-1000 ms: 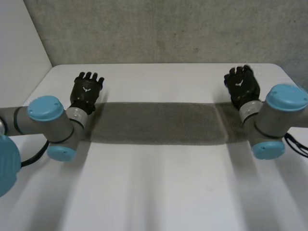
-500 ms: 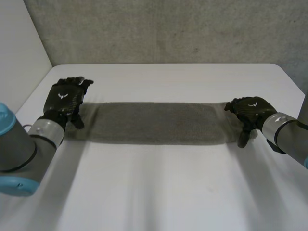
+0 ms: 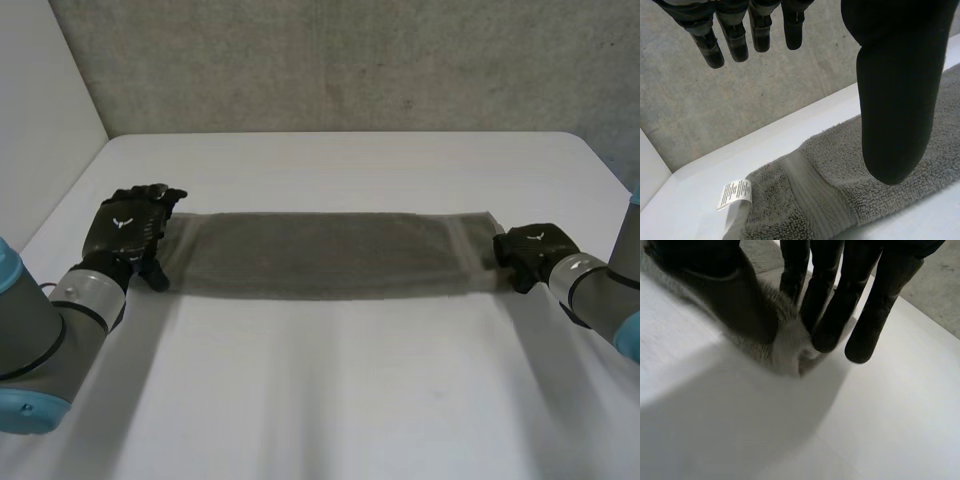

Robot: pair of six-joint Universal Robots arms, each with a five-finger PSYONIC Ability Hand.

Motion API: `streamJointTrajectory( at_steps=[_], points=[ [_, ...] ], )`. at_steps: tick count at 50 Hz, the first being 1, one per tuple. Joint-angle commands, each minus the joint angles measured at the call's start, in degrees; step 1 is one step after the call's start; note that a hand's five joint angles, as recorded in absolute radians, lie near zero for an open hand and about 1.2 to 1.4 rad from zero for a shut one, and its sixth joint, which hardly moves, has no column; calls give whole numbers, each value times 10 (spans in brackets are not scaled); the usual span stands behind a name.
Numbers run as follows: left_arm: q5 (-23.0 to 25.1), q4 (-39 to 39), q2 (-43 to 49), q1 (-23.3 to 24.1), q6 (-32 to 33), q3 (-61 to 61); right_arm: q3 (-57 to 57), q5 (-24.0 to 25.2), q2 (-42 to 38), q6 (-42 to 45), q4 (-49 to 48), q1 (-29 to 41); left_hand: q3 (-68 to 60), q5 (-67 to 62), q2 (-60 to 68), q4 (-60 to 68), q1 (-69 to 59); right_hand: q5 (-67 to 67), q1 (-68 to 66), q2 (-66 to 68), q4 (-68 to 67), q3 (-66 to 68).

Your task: Fold the towel.

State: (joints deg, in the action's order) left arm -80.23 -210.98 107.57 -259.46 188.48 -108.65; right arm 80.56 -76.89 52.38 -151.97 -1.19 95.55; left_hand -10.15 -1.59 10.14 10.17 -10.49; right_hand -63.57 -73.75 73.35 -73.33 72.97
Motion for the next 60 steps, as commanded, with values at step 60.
streamJointTrajectory(
  at_steps=[60],
  points=[
    [-2,-11,-40,7,-3,-9,-65,44,51,39,-189,312,-4,10,4,4,-1,636,638,-634,633,-630]
  ],
)
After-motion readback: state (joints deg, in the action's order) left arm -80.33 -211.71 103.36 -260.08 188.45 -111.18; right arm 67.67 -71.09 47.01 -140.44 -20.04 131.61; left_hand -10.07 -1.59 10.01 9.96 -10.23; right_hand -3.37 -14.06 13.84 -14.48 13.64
